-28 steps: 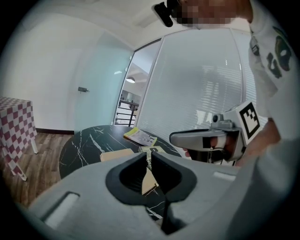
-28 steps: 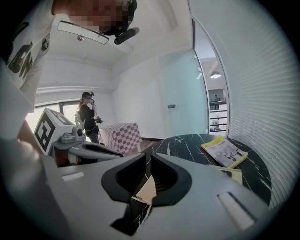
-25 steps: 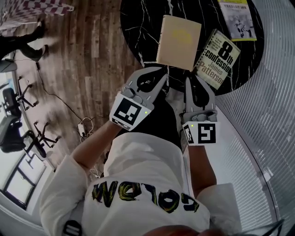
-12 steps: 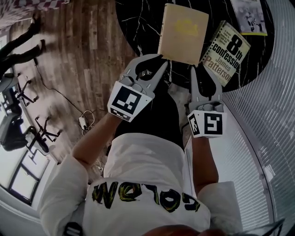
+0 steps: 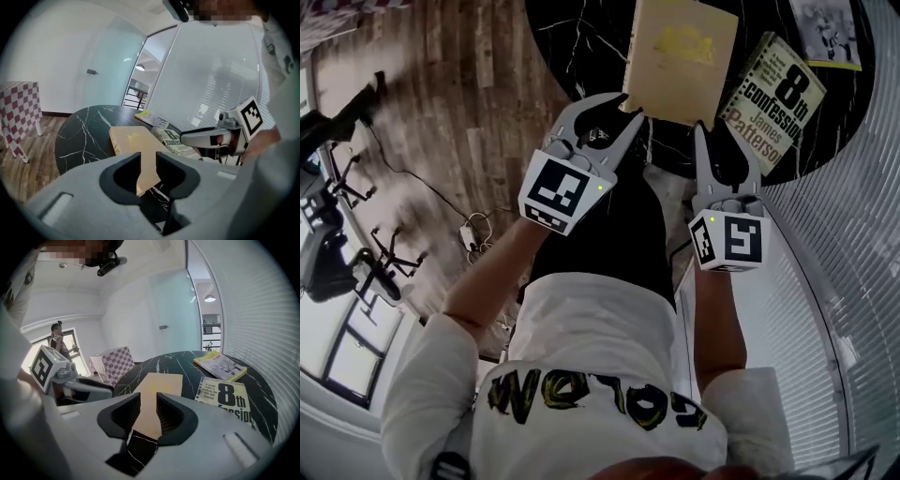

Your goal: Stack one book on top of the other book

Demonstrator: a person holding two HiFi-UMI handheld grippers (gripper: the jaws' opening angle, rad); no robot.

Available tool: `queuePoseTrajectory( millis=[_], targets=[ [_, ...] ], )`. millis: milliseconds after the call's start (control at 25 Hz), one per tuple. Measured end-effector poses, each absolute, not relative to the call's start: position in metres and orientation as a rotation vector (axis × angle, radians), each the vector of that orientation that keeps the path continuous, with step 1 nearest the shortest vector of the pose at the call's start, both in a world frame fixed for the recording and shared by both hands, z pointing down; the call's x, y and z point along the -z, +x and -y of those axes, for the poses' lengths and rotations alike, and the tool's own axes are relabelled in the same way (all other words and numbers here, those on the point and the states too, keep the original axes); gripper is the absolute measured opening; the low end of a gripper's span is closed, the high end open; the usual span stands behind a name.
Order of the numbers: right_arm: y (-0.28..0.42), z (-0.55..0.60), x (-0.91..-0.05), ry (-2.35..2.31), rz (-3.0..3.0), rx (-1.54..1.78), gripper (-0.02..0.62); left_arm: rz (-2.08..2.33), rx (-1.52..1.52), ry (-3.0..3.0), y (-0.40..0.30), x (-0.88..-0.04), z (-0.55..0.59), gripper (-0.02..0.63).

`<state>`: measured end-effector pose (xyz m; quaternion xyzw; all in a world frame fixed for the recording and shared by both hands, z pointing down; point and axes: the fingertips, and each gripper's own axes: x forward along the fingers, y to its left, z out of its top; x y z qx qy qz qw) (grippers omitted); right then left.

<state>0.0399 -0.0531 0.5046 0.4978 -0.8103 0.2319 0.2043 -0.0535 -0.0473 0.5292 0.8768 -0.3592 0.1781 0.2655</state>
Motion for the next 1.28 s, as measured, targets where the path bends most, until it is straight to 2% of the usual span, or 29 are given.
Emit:
queuePoseTrajectory(
  millis=[880, 1280],
  targets=[
    [0.062, 0.062, -0.564, 1.400, 2.136, -0.787, 0.192, 0.965, -0.547, 2.238, -0.050, -0.585, 0.056, 0.220],
    [0.061, 0.064, -0.577, 1.374, 2.129, -0.853, 0.209, 0.957, -0.524, 2.215, -0.050, -0.592, 0.059, 0.239]
  ],
)
